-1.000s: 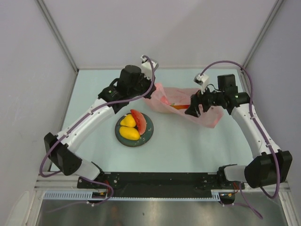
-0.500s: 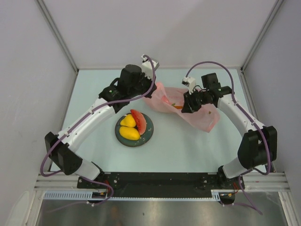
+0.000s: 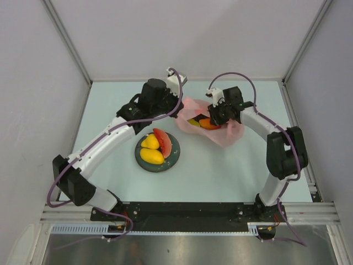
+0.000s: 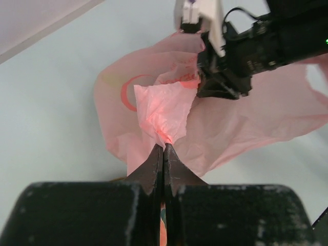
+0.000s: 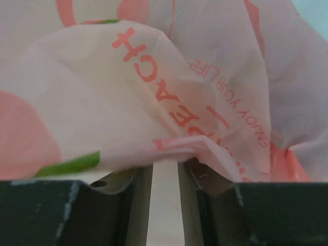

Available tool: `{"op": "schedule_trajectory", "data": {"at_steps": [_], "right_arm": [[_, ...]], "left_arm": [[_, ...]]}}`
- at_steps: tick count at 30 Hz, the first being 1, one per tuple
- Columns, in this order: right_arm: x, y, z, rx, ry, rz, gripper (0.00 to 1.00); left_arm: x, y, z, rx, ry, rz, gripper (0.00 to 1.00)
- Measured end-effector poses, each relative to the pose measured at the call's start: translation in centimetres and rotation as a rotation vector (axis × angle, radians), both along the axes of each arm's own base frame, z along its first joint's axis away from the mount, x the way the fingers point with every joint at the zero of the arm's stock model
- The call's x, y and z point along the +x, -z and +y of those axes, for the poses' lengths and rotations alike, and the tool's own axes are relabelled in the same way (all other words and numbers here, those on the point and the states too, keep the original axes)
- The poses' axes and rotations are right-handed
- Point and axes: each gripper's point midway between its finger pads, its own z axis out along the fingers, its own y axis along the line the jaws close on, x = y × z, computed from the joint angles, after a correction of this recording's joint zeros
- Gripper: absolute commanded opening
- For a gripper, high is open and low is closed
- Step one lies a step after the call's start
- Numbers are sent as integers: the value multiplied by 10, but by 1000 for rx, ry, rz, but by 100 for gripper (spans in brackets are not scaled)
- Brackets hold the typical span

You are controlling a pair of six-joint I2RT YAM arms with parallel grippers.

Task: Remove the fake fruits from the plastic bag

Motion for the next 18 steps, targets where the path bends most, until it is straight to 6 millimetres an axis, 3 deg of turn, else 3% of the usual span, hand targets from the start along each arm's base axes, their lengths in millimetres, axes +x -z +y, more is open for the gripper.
{"op": "schedule_trajectory", "data": {"at_steps": [2,3,6,13,18], "right_arm": [[7,14,3,-12,17,6,48],[10,22,5,-20,28,15,61],[19,41,3,-43,69,23,71],[35,43,-7,-102,102,-42,77],[45,38,-7,-141,67,-113,88]], "left_arm": [[0,0,0,-3,0,-2,0],[1,0,-1,-3,1,-2,0],[3,6,-3,2,2,7,0],[8,21,-7,23,4,33,0],[8,21,-8,22,8,35,0]]}}
